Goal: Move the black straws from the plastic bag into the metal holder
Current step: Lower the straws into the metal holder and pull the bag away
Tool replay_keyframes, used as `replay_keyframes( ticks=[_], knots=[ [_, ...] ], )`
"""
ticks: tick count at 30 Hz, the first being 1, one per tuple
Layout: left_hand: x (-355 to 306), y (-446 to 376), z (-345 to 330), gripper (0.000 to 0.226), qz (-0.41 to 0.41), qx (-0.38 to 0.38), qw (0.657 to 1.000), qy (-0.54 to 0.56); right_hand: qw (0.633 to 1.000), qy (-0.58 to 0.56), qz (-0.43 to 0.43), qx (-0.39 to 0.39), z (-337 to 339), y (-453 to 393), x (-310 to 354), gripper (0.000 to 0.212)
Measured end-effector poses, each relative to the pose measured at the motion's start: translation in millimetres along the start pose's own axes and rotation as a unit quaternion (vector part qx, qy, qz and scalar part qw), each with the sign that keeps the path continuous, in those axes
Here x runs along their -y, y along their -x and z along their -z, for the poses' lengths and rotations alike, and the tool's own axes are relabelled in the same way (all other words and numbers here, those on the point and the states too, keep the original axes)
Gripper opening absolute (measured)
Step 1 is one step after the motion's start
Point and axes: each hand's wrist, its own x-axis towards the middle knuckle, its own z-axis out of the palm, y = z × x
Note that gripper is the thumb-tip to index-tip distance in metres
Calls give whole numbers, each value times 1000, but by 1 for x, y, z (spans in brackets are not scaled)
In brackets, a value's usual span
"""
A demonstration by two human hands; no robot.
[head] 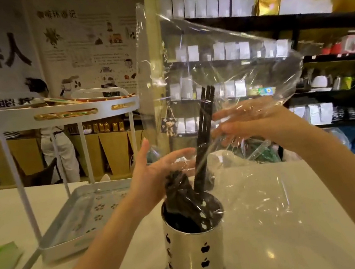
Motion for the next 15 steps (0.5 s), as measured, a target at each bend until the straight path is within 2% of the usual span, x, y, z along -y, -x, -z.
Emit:
replay_keyframes(
  ticks=[3,4,8,11,15],
  knots=[
    [0,1,5,85,-30,27,999,0,1000,-16,-4,-7,3,-1,-5,27],
    [-1,2,3,83,-37,27,998,-33,1000,-20,-11,-6,2,0,-6,27],
    [-6,-2,-3,34,-67,-20,983,-167,1000,-13,-21,-7,-1,-1,-13,37],
    [-6,-5,-2,34,-88,-56,983,-154,997,-43,-36,-49,1,-4,-17,41],
    [-13,-6,4,37,-124,-81,978,-147,993,-51,-44,-94,13,-5,-16,31]
  ],
)
